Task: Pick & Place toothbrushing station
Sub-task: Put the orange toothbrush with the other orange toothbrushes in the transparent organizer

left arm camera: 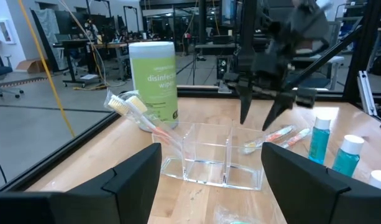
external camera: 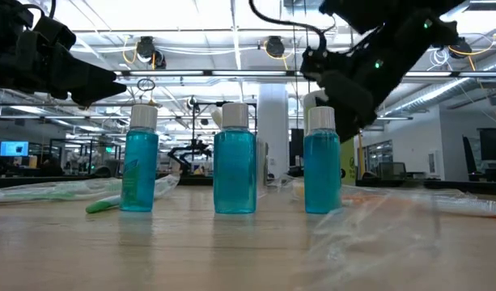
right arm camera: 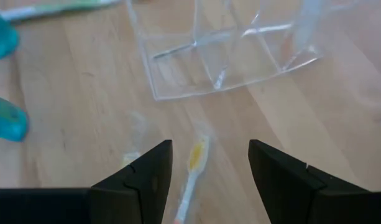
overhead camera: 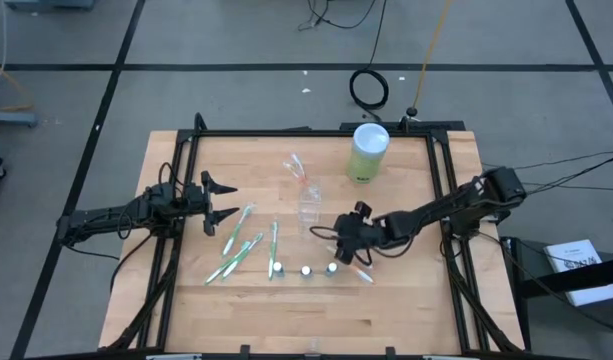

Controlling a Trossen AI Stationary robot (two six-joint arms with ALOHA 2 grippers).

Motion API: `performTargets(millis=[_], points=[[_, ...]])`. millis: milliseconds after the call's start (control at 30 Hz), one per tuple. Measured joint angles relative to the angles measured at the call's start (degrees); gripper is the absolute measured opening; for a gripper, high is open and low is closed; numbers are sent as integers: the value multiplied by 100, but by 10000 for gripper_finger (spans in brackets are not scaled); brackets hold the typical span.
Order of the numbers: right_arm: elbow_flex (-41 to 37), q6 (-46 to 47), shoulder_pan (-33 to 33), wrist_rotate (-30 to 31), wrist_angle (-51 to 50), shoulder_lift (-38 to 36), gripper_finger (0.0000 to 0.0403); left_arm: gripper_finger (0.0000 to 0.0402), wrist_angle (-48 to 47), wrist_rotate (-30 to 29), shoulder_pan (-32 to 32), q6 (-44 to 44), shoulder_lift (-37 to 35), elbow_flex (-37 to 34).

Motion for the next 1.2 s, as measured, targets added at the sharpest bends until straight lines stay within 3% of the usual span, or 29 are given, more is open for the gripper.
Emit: performTargets(millis=[500,767,967,1200], points=[[0,111,-181,-84,301,835,203,285,-2,0,0,0,-2,0],[7,256,-569,-898,335,824,203,285,0,0,0,0,0,0],[7,240,-620,-926,331,824,202,285,0,0,2,0,0,0],[7,227,-623,-898,318,829,162,285,-2,0,0,0,-1,0]])
